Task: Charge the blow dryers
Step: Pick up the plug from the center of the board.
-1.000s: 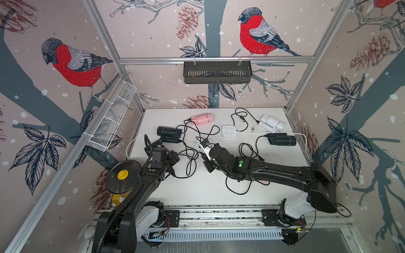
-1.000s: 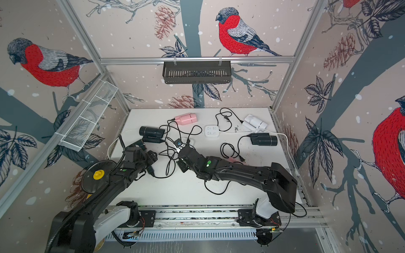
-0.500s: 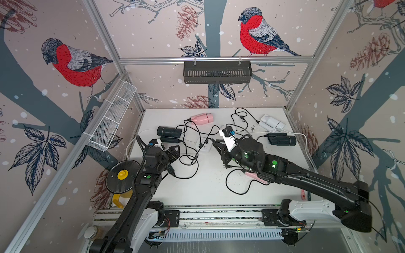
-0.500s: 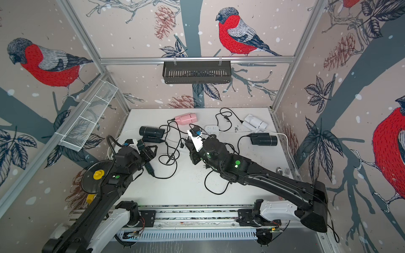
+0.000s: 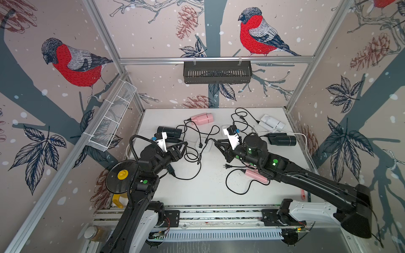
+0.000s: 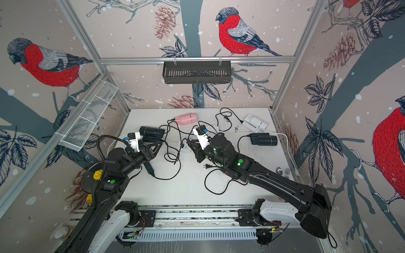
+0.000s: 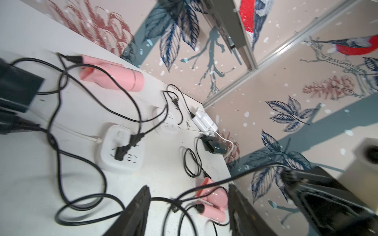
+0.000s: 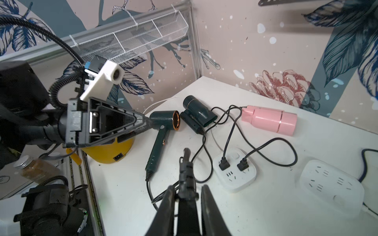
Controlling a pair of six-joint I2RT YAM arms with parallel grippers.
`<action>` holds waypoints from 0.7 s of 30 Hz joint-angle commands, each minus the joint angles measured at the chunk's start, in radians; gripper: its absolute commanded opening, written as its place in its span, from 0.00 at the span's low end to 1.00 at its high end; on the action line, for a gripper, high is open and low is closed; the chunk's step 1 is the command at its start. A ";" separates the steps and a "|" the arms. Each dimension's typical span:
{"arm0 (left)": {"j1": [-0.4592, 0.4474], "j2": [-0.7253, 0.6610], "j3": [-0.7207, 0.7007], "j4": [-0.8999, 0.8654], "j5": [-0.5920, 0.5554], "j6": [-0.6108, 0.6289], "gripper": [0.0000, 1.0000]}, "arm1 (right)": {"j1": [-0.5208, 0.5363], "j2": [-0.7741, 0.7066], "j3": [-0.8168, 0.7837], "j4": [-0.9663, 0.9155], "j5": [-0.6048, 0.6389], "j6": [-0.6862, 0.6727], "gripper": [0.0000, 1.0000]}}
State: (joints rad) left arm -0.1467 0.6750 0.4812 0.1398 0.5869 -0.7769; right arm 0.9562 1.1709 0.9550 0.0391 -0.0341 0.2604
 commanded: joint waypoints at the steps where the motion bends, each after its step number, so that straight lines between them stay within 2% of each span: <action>1: -0.047 -0.004 -0.002 0.087 0.129 -0.023 0.55 | -0.013 0.028 -0.017 0.080 -0.086 0.024 0.16; 4: -0.102 0.004 -0.028 0.144 0.170 -0.069 0.53 | -0.027 0.055 -0.020 0.087 -0.161 0.029 0.16; 10: -0.132 0.066 -0.124 0.493 0.243 -0.291 0.50 | -0.052 0.067 -0.057 0.132 -0.282 0.050 0.16; 21: -0.315 0.185 -0.150 0.674 0.194 -0.303 0.45 | -0.144 0.060 -0.148 0.334 -0.540 0.225 0.16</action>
State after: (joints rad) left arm -0.4381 0.8429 0.3397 0.6827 0.7845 -1.0561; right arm 0.8265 1.2354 0.8242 0.2478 -0.4648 0.4088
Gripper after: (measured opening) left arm 0.447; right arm 0.213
